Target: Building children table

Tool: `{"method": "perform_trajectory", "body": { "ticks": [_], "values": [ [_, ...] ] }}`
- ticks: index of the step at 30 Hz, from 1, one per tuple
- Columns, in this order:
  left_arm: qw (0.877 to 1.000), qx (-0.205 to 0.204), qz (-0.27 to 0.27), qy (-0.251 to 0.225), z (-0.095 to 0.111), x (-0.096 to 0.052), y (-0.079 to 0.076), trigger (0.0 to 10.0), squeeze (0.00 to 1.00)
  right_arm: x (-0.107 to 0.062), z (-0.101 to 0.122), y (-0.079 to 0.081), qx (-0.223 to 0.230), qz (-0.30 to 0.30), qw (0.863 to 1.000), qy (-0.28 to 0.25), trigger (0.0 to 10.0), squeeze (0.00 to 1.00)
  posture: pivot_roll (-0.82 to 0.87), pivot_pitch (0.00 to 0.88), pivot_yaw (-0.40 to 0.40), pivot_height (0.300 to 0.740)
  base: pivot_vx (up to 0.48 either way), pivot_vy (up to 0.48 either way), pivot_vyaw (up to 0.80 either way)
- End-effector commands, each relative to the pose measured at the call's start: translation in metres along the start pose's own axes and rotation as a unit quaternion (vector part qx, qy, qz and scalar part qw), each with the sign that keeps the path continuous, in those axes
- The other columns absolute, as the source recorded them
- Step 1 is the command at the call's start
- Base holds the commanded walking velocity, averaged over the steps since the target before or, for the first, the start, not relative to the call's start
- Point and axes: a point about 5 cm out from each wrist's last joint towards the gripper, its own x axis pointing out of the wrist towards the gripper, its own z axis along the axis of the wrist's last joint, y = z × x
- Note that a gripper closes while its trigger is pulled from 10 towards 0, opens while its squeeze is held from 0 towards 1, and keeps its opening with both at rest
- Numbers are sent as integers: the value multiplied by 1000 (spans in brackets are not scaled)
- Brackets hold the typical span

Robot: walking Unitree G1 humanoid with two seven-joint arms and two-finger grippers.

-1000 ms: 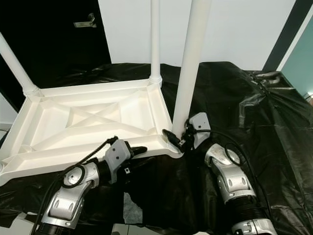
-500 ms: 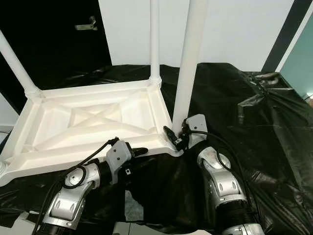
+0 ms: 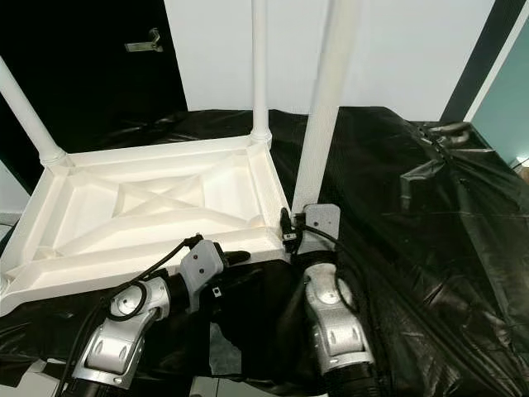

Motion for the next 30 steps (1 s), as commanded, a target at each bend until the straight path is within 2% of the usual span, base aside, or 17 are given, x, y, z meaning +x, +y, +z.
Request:
{"method": "perform_trajectory", "body": {
  "ticks": [1, 3, 4, 6, 7, 11, 13, 15, 17, 18, 20, 21, 22, 24, 26, 28, 30],
  "values": [
    [995, 3, 97, 7, -2, 2, 9, 10000, 0, -5, -15, -5, -5, -17, 999, 41, 10000, 0, 57, 0, -7, 740, 0, 0, 0],
    [995, 4, 99, 7, -2, 3, 10, 10000, 0, -6, -15, -5, -6, -17, 999, 41, 10000, 0, 55, 0, -6, 740, 0, 0, 0],
    [995, 6, 101, 8, -1, 3, 10, 10000, 0, -6, -14, -6, -8, -14, 999, 40, 10000, 416, 55, 0, -6, 740, 0, 0, 0],
    [995, 7, 102, 8, -1, 3, 10, 10000, 0, -6, -14, -5, -10, -12, 999, 40, 10000, 416, 55, 0, -7, 740, 0, 0, 0],
    [995, 7, 103, 8, -2, 3, 10, 10000, 0, -6, -12, -5, -12, -10, 999, 35, 10000, 1000, 53, 0, -6, 740, 0, 0, 0],
    [995, 2, 105, 4, -1, 3, 10, 10000, 0, -9, -4, -3, -9, 28, 1000, 8, 10000, 1000, 51, 0, -10, 740, 0, 0, 0],
    [995, 2, 105, 4, -1, 3, 10, 10000, 0, -9, -4, -3, -9, 28, 1000, 8, 10000, 1000, 51, 0, -10, 740, 0, 0, 0],
    [994, -4, 106, 3, 0, 4, 12, 10000, 0, -13, -1, -12, -10, 88, 996, -4, 10000, 1000, 52, 0, -20, 740, 0, 0, 0],
    [994, -4, 107, 3, 0, 4, 13, 10000, 0, -13, -1, -16, -8, 105, 994, -6, 10000, 1000, 52, 0, -20, 740, 0, 0, 0],
    [994, -7, 107, 1, 1, 4, 13, 10000, 0, -14, -2, -20, -11, 135, 991, -2, 10000, 659, 53, 0, -19, 740, 0, 0, 0],
    [994, -10, 106, 0, 1, 3, 14, 10000, 0, -14, -2, -22, -13, 154, 988, 1, 10000, 659, 54, 0, -18, 740, 0, 0, 0],
    [994, -9, 107, -1, 2, 3, 14, 10000, 0, -14, -2, -24, -16, 177, 984, 3, 10000, 0, 55, 0, -20, 740, 0, 0, 0],
    [994, -9, 107, -1, 2, 3, 14, 10000, 0, -14, -2, -24, -16, 177, 984, 3, 10000, 0, 55, 0, -20, 740, 0, 0, 0],
    [994, -7, 109, 1, 2, 4, 15, 10000, 0, -9, -2, -29, -33, 239, 970, 8, 10000, 0, 59, 0, -20, 740, 0, 0, 0],
    [994, -4, 111, 1, 3, 4, 17, 10000, 0, -3, 0, -32, -49, 278, 959, 12, 10000, 0, 61, 0, -16, 740, 0, 0, 0],
    [994, -3, 113, 1, 3, 4, 17, 10000, 0, -1, 0, -33, -54, 286, 957, 13, 10000, 0, 61, 0, -16, 740, 0, 0, 0],
    [993, 0, 114, 0, 4, 4, 18, 10000, 0, 9, 1, -37, -77, 309, 948, 16, 10000, 0, 65, 0, -20, 740, 0, 0, 0]
  ]
}}
